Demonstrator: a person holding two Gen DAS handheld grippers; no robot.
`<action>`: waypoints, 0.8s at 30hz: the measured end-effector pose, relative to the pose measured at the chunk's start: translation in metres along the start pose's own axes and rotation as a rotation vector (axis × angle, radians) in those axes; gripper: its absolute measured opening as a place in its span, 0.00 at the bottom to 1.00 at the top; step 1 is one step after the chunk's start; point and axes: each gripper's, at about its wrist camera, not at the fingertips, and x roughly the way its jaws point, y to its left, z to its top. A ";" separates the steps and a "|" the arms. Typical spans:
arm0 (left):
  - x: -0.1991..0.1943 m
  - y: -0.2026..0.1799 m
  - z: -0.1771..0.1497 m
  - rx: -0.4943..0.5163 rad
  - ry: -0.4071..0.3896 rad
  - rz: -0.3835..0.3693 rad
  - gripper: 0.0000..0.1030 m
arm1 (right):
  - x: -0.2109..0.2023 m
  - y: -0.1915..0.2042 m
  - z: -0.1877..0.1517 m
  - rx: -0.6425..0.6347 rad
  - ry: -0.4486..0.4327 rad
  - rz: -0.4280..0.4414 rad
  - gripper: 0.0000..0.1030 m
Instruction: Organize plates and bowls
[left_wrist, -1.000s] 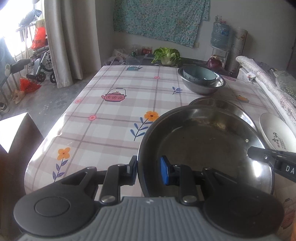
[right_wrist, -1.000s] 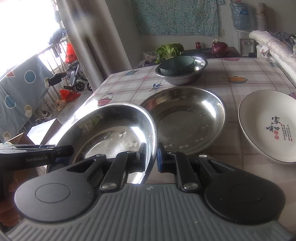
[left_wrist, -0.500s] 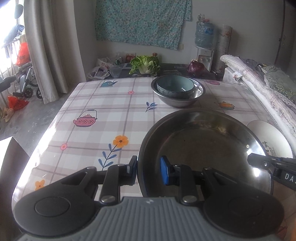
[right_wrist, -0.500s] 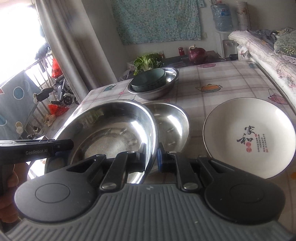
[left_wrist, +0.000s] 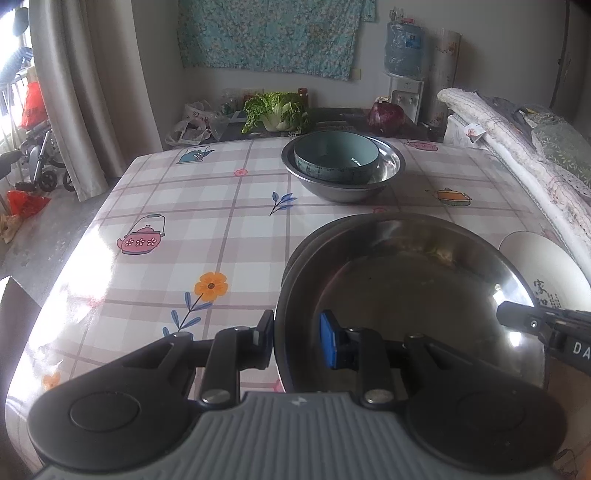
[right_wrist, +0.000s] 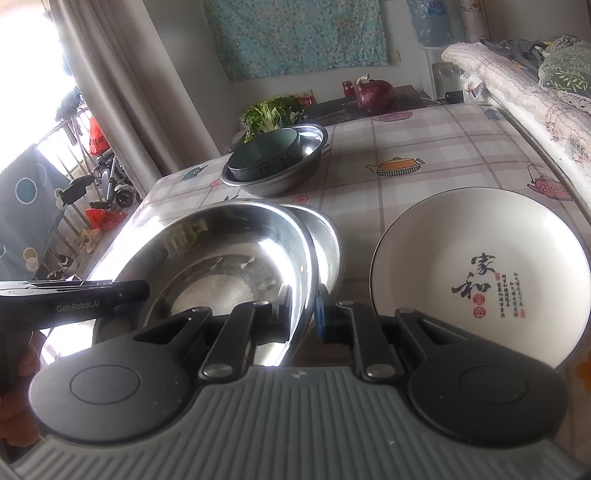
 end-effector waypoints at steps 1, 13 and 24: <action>0.002 -0.001 0.001 0.001 0.004 0.000 0.25 | 0.003 -0.001 0.001 0.001 0.004 -0.001 0.12; 0.023 0.001 0.000 -0.006 0.052 -0.008 0.25 | 0.026 -0.006 0.003 0.005 0.038 -0.006 0.13; 0.023 0.002 -0.001 -0.006 0.044 -0.026 0.26 | 0.029 -0.003 0.004 -0.021 0.038 -0.039 0.14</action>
